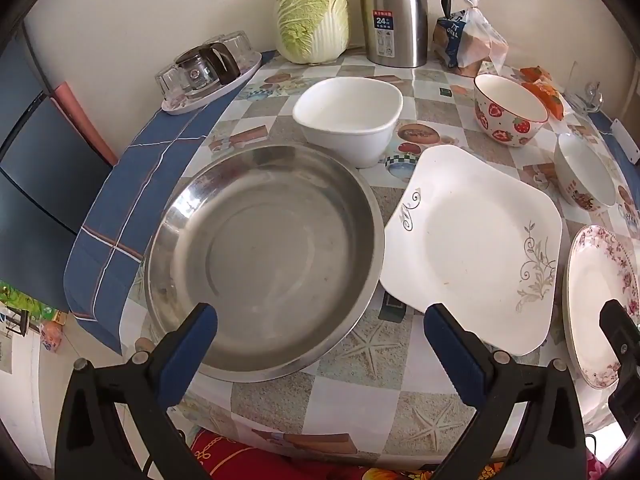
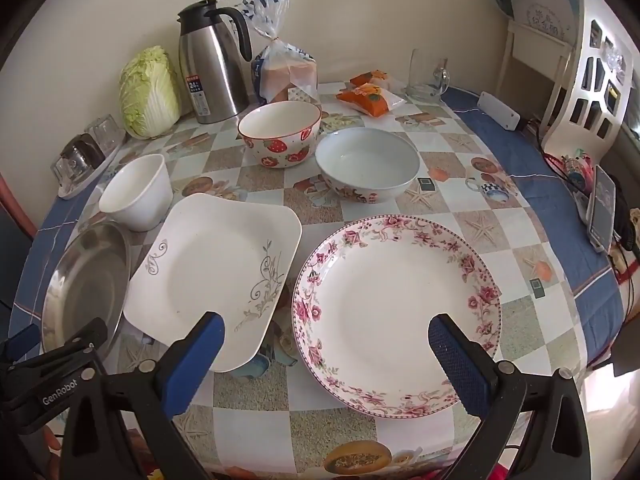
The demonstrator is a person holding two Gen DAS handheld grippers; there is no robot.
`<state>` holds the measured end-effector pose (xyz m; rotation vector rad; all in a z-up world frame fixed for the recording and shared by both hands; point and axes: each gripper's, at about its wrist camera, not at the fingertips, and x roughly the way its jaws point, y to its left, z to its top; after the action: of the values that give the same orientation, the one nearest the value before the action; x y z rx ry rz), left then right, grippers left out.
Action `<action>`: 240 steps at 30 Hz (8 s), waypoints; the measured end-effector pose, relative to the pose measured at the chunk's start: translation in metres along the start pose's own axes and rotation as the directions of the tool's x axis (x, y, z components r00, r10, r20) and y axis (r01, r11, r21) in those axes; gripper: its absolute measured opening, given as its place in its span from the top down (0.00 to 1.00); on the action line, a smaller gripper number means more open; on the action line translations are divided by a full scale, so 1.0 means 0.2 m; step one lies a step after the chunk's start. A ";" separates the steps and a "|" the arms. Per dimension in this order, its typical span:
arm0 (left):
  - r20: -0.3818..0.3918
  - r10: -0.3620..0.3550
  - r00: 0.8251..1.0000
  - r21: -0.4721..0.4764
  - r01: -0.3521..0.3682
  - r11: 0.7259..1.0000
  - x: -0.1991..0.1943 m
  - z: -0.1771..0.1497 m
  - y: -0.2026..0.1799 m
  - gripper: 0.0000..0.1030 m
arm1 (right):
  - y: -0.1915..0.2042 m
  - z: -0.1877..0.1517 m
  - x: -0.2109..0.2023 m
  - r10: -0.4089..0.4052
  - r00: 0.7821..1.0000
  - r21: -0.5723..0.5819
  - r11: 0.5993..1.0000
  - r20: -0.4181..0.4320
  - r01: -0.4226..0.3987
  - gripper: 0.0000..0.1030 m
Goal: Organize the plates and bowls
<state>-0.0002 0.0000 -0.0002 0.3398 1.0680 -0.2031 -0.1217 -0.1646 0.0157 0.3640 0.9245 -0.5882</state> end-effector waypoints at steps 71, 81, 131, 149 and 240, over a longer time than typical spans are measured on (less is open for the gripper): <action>-0.005 -0.015 1.000 -0.012 0.015 1.000 0.05 -0.01 -0.03 0.00 | -0.01 -0.02 0.09 0.022 1.000 0.021 1.000 -0.018 -0.022 0.00; 0.010 -0.059 0.998 -0.043 0.059 0.997 0.05 -0.01 -0.02 0.00 | 0.01 -0.02 0.09 0.012 1.000 -0.001 1.000 0.017 -0.012 0.00; 0.099 -0.085 0.991 -0.446 0.120 0.887 0.49 0.01 1.02 0.01 | 0.83 0.25 0.39 0.368 0.929 -0.189 0.910 -0.044 -0.369 0.09; 0.052 -0.093 0.994 -0.440 0.106 0.892 0.60 0.06 1.02 0.42 | 0.93 0.27 0.58 0.382 0.915 -0.206 0.892 -0.128 -0.401 0.67; 0.228 -0.138 0.964 -0.376 0.218 0.901 -0.09 0.32 0.84 0.70 | 0.58 0.41 0.12 0.593 0.805 -0.226 0.783 -0.011 -0.580 0.91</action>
<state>0.0986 0.1322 0.0726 -0.1472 0.9173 -0.1733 0.0131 -0.1248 0.0465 0.4084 0.7506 0.0837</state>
